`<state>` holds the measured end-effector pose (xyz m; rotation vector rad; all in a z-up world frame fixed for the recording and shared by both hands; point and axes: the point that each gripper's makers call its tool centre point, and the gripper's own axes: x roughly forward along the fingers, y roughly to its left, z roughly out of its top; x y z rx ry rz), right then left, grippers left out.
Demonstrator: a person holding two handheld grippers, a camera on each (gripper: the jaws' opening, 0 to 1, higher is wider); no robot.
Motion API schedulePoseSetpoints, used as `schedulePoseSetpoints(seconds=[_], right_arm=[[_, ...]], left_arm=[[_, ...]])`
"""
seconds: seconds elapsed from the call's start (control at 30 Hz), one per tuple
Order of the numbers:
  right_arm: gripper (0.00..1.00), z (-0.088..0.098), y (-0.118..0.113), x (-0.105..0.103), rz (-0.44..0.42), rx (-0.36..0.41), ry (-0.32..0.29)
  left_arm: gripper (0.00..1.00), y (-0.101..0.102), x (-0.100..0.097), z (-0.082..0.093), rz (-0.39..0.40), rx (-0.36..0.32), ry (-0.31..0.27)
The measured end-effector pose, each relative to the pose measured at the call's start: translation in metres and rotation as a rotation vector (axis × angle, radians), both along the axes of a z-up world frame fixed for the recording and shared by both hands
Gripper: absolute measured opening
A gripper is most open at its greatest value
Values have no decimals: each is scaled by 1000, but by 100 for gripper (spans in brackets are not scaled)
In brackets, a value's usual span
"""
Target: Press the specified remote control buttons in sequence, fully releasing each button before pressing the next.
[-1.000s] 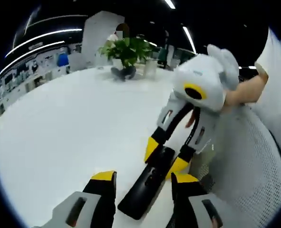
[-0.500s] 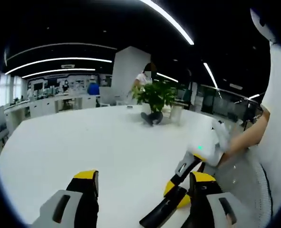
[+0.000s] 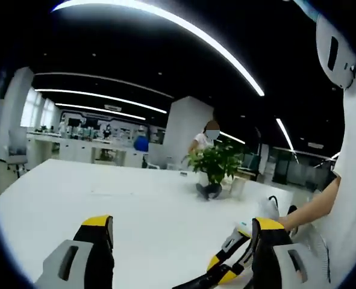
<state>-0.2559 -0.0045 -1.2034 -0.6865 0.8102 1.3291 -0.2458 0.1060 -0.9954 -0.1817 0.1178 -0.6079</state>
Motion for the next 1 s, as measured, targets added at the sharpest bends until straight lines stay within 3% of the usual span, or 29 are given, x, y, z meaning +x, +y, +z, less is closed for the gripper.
schedulePoseSetpoints(seconds=[0.23,0.37,0.57,1.0], right_arm=[[22,2,-5,15,-16,-17,12],[22,4,-8,21,-15,-35,11],[22,5,-16,34,0,-71,2],[22,7,-37,80,-49,-140,9]], left_arm=[[98,10,-5,-3,24,5,10],[98,9,-9,-13,15,41,27],[97,4,-14,-13,16,27,34],[96,10,-23,-11,36,31,42]])
